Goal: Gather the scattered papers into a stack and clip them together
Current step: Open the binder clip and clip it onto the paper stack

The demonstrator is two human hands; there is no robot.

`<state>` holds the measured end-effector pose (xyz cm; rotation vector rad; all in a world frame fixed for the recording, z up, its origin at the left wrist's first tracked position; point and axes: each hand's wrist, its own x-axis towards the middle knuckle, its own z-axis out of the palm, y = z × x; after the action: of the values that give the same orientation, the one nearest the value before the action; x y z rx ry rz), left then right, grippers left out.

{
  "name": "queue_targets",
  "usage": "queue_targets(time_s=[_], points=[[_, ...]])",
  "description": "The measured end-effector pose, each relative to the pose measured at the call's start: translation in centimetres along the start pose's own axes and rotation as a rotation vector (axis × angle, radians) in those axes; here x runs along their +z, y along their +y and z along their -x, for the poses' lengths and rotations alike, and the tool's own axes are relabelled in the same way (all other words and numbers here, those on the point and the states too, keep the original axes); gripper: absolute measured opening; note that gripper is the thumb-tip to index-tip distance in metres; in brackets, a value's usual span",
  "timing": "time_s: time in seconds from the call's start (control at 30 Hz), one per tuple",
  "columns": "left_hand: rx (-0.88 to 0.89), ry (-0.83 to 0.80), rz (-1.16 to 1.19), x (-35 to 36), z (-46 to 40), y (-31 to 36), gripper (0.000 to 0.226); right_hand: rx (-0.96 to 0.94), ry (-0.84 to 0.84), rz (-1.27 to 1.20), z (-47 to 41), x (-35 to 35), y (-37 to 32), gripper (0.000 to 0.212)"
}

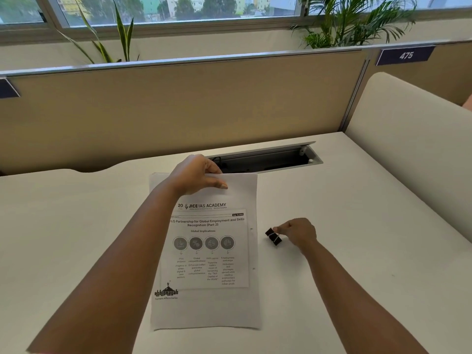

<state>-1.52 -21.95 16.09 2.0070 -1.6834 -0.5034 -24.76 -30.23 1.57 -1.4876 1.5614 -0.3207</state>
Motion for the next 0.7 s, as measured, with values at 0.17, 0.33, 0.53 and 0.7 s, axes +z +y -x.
queue_targets(time_s=[0.17, 0.33, 0.53, 0.7], points=[[-0.006, 0.001, 0.021, -0.1, 0.2, 0.0, 0.017, 0.143, -0.129, -0.516, 1.0, -0.8, -0.4, 0.018], [0.008, -0.002, 0.029, -0.3, 0.6, 0.2, 0.015, 0.098, -0.151, -0.633, 1.5, -1.6, -1.6, 0.014], [0.018, 0.006, 0.023, -0.7, 1.1, 0.3, 0.013, 0.006, -0.217, -0.624, 2.0, -2.5, -2.2, 0.012], [0.028, 0.025, 0.021, -0.9, 1.4, 0.3, 0.022, -0.049, -0.265, -0.666, 2.3, -3.3, -2.7, 0.042]])
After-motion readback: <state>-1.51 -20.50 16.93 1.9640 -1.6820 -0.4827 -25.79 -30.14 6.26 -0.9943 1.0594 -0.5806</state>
